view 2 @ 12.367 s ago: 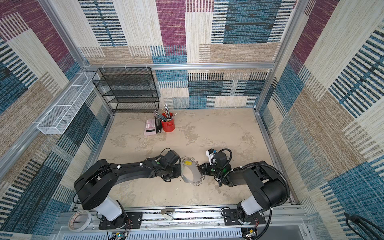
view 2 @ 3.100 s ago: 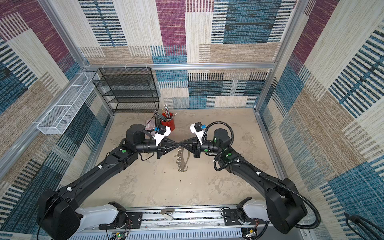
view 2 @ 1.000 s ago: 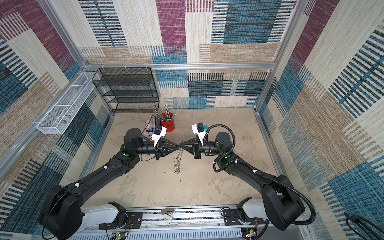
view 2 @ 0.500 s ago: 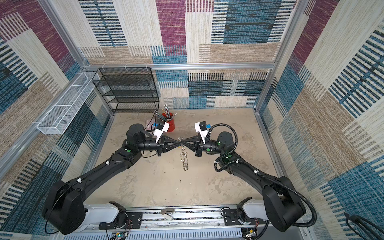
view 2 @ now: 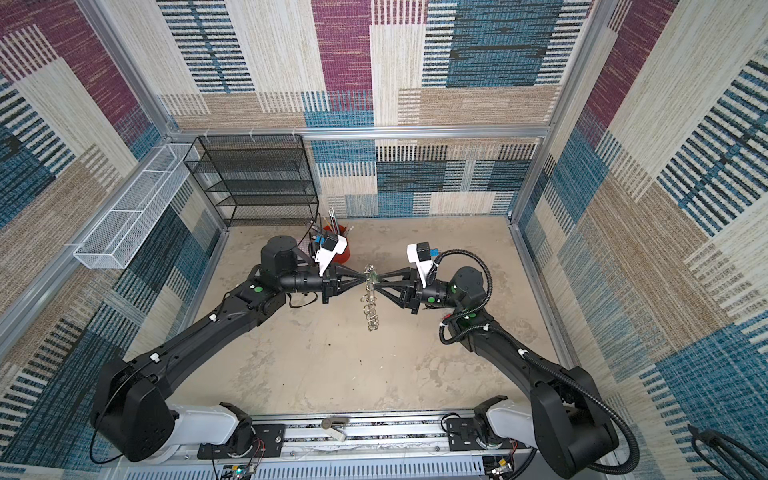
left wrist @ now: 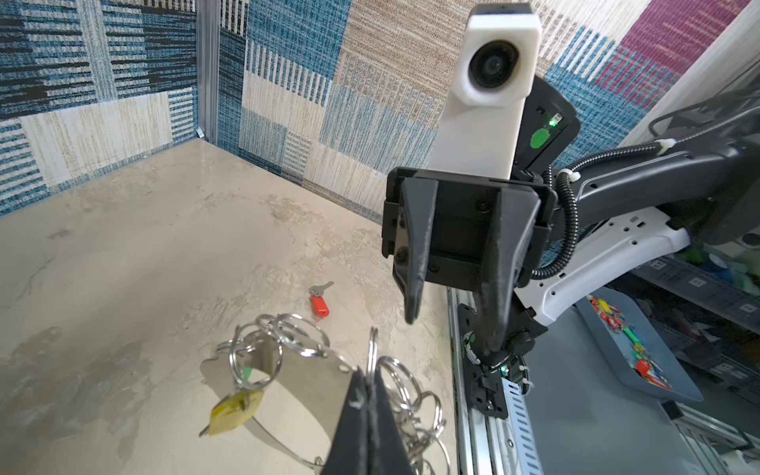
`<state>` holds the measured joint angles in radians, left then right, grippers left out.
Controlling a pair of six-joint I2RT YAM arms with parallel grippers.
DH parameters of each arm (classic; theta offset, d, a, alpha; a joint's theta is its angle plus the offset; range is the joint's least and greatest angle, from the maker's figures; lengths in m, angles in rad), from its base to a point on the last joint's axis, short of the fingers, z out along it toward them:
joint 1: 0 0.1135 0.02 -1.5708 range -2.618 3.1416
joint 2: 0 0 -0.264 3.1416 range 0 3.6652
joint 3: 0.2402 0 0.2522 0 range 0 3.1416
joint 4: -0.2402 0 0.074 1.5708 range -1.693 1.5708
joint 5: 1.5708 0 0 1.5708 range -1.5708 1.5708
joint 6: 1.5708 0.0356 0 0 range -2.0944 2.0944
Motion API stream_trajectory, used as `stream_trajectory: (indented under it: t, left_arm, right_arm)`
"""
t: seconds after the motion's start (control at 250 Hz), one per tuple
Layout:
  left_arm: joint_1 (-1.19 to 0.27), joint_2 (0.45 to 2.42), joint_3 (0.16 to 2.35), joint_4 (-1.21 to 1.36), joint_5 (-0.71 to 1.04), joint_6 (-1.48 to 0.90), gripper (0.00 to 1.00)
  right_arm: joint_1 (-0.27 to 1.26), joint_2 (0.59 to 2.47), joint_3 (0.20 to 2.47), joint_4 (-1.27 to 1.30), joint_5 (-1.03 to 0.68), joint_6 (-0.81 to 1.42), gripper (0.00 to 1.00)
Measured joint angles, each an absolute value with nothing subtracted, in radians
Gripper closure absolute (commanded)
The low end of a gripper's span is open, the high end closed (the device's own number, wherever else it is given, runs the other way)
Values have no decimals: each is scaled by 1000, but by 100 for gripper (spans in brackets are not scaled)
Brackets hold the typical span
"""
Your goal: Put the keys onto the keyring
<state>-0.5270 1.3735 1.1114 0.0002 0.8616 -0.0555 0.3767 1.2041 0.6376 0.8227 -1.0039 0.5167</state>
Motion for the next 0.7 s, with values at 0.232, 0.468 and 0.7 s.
stream_trajectory:
  t: [0.232, 0.468, 0.7]
  left_arm:
    - [-557, 1375, 1246, -316, 775, 68, 100]
    - [-593, 1436, 1463, -656, 675, 233, 100]
    - [-635, 1524, 1669, -936, 546, 382, 100]
  right_arm:
    - [371, 1159, 621, 818, -982, 517, 59]
    - [371, 1159, 615, 781, -969, 484, 57]
    - [372, 1184, 619, 735, -977, 449, 53]
